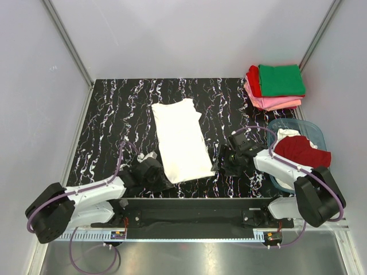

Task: Fold and stack the t-shirts
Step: Fold the tshirt

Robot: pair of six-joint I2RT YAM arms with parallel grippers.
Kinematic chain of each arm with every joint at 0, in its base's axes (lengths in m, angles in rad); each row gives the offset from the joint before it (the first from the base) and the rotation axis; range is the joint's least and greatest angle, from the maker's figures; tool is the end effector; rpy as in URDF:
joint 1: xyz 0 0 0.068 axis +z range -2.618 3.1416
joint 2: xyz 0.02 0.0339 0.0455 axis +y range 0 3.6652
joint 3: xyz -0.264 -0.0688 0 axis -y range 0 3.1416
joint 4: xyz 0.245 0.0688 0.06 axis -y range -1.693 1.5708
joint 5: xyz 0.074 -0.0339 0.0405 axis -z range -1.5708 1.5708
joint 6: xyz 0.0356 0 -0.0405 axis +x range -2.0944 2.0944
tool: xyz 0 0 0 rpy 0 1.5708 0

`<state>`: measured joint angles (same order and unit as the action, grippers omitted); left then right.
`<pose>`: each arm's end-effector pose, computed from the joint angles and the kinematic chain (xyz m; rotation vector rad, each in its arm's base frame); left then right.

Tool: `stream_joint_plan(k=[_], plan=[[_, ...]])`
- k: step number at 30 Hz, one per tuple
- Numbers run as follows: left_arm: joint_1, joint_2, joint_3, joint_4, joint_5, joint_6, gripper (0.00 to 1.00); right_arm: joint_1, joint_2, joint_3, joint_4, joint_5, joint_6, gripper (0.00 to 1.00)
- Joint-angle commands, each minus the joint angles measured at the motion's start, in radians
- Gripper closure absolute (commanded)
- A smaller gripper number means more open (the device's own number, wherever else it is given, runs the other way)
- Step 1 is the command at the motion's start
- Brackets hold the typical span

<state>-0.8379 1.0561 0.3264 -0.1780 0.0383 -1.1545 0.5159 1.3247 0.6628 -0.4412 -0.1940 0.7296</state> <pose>0.1195 -0.1348 0.1383 -0.4078 2.6675 -0.8079 0.2010 0.1219 0.1691 0.2349 2.8003 0.6124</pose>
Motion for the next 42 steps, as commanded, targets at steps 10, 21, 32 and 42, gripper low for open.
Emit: stream_joint_plan(k=[10,21,32,42], plan=[[-0.004,-0.115,0.042,-0.239,-0.202,0.049,1.00,0.004,-0.059,-0.071,0.104,-0.119,0.051,0.25],[-0.004,-0.131,0.025,-0.181,-0.183,0.067,0.35,0.019,-0.041,-0.074,0.122,-0.113,0.057,0.24],[-0.004,0.127,0.048,0.012,-0.112,0.088,1.00,0.018,-0.056,-0.071,0.096,-0.107,0.048,0.24],[0.026,-0.198,-0.010,-0.255,-0.212,0.058,0.77,0.098,-0.033,-0.107,0.196,-0.122,0.142,0.29]])
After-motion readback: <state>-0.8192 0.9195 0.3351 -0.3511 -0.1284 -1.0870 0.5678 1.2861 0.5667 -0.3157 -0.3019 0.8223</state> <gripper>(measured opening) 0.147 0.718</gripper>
